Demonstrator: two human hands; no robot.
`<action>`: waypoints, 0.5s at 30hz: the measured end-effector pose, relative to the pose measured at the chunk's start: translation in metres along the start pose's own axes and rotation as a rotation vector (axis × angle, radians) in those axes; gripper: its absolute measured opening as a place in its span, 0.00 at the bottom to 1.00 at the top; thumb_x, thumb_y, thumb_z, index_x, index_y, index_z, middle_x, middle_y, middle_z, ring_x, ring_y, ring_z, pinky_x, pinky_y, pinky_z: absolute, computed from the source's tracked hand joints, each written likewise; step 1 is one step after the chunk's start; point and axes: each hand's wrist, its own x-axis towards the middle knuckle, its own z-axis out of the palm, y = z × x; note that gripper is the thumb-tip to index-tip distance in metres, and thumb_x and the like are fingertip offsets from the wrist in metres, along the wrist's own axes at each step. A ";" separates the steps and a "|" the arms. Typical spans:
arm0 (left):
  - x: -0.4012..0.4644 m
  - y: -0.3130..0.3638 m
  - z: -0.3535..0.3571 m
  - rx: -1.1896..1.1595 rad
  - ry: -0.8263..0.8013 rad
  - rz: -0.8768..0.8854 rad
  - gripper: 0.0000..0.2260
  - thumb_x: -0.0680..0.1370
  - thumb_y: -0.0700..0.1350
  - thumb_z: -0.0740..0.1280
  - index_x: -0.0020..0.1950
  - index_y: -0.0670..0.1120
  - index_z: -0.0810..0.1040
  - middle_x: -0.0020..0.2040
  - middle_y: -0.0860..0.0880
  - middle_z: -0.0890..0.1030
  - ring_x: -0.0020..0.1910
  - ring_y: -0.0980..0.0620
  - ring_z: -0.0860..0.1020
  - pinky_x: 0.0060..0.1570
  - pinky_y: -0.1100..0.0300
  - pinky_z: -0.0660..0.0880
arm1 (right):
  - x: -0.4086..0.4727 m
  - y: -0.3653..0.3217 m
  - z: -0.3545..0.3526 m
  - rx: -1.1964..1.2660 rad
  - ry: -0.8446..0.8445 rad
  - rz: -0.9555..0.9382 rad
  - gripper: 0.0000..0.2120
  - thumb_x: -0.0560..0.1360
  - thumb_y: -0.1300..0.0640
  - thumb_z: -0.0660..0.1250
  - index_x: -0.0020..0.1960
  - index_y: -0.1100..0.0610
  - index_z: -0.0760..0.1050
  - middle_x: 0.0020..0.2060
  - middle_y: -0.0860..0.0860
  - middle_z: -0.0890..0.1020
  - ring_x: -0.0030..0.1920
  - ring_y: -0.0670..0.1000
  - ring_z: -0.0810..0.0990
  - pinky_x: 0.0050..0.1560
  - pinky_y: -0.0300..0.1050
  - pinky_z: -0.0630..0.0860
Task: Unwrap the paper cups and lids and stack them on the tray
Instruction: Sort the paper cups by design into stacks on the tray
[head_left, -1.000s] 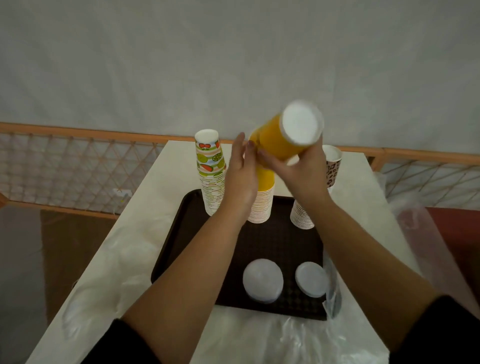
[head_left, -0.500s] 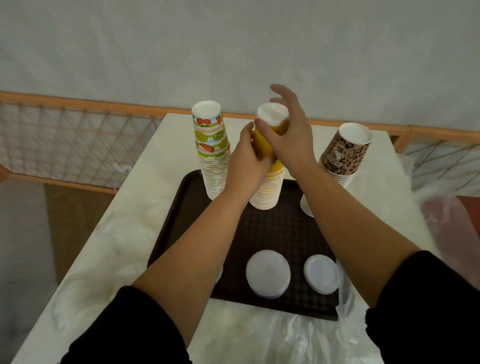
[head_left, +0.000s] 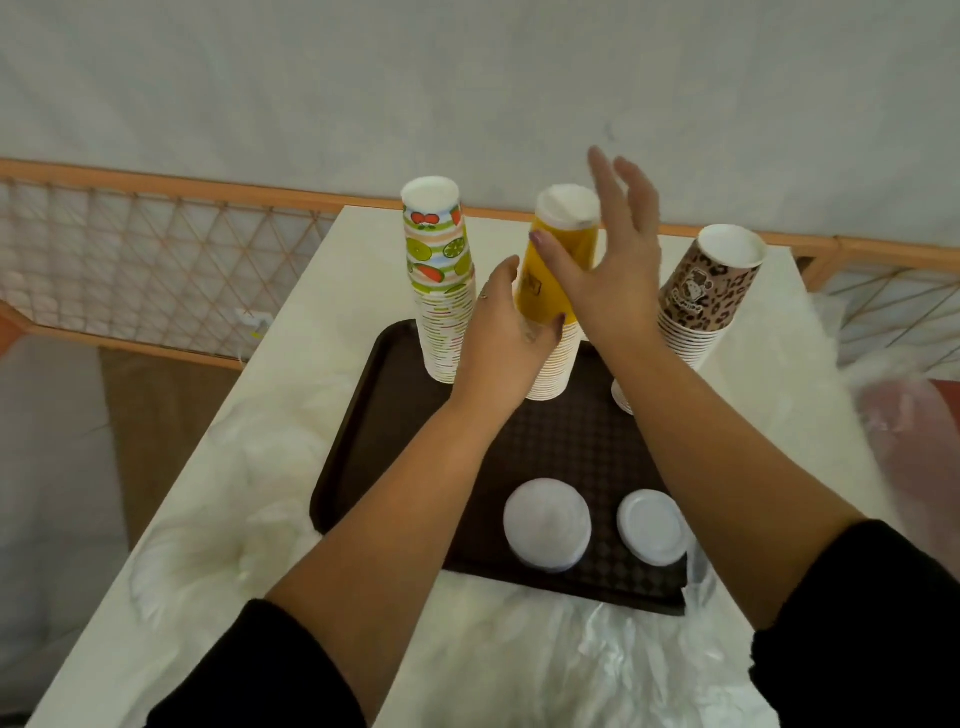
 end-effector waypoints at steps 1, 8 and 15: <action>-0.011 -0.001 -0.008 0.020 0.000 0.017 0.30 0.76 0.47 0.69 0.75 0.45 0.60 0.72 0.49 0.67 0.71 0.52 0.65 0.62 0.64 0.62 | -0.008 -0.007 -0.004 -0.003 0.060 -0.027 0.34 0.72 0.40 0.65 0.73 0.55 0.64 0.71 0.56 0.64 0.71 0.53 0.64 0.66 0.59 0.67; -0.094 -0.027 -0.085 0.197 0.108 0.030 0.24 0.76 0.46 0.68 0.70 0.46 0.68 0.68 0.49 0.72 0.66 0.55 0.68 0.57 0.78 0.59 | -0.097 -0.047 -0.002 0.175 -0.100 0.005 0.25 0.75 0.48 0.66 0.70 0.54 0.69 0.67 0.51 0.70 0.67 0.44 0.66 0.69 0.47 0.66; -0.180 -0.069 -0.148 0.315 0.303 -0.073 0.22 0.74 0.48 0.70 0.67 0.49 0.71 0.66 0.50 0.74 0.66 0.50 0.70 0.67 0.40 0.64 | -0.193 -0.086 0.026 0.254 -0.447 0.066 0.23 0.73 0.54 0.70 0.67 0.51 0.72 0.65 0.47 0.71 0.63 0.37 0.66 0.61 0.23 0.62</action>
